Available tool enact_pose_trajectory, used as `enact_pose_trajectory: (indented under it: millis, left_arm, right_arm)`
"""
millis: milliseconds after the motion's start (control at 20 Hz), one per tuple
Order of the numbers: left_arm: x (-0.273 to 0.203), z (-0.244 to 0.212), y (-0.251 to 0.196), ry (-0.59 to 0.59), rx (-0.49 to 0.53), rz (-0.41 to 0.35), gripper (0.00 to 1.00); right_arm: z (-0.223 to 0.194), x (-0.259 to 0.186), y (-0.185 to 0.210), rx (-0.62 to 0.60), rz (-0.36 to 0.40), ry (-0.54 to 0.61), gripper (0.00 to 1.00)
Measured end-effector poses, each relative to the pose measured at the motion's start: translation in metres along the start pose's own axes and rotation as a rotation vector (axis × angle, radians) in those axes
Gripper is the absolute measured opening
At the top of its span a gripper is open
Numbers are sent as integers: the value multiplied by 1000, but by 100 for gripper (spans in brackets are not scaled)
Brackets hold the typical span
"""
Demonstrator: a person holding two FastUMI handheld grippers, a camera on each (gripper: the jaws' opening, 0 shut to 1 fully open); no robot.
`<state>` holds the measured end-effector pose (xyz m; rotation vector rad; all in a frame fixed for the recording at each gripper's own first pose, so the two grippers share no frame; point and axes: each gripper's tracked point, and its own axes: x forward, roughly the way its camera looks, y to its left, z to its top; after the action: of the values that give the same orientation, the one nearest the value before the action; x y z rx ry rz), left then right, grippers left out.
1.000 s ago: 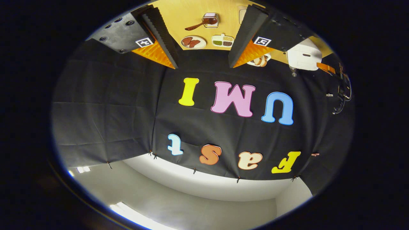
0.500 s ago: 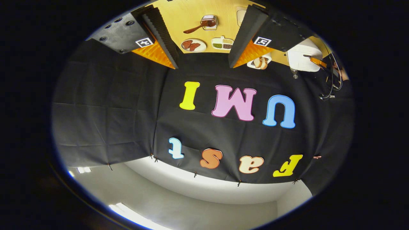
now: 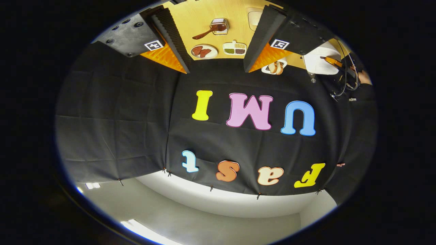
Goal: Close the left gripper, press the button to open the rice cooker; take a wooden spoon from the chopstick holder with the right hand, scoop a spoonful of rice and pour it into the rice cooker, then put the wooden spoon back into the chopstick holder.
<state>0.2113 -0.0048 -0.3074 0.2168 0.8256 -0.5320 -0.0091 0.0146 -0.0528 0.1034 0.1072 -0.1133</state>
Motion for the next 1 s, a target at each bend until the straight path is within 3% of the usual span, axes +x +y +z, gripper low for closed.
enact_pose_trajectory:
  millis: [200, 400, 550, 650, 850, 900, 1000]
  left_arm:
    - [-25, 40, 9, -148, 43, 79, 8]
    - [-84, 107, 35, -429, 50, 274, 7]
    - [-128, 133, 32, -603, 60, 352, 10]
    - [-158, 138, 25, -676, 65, 395, 22]
    - [-191, 135, -9, -748, 30, 392, 87]
    - [-201, 132, -16, -758, 17, 399, 97]
    - [-220, 124, -34, -783, -18, 406, 97]
  right_arm:
    - [-1, -5, -8, -5, -16, 4, 96]
    - [0, -11, -8, 14, -2, 5, 98]
    - [-1, -15, -7, 14, 14, 9, 98]
    - [0, -19, -5, 8, 32, 4, 98]
    - [0, -25, -7, -9, 60, -4, 98]
    - [1, -27, -7, -9, 69, -8, 98]
    - [1, -28, -6, -9, 104, -14, 98]
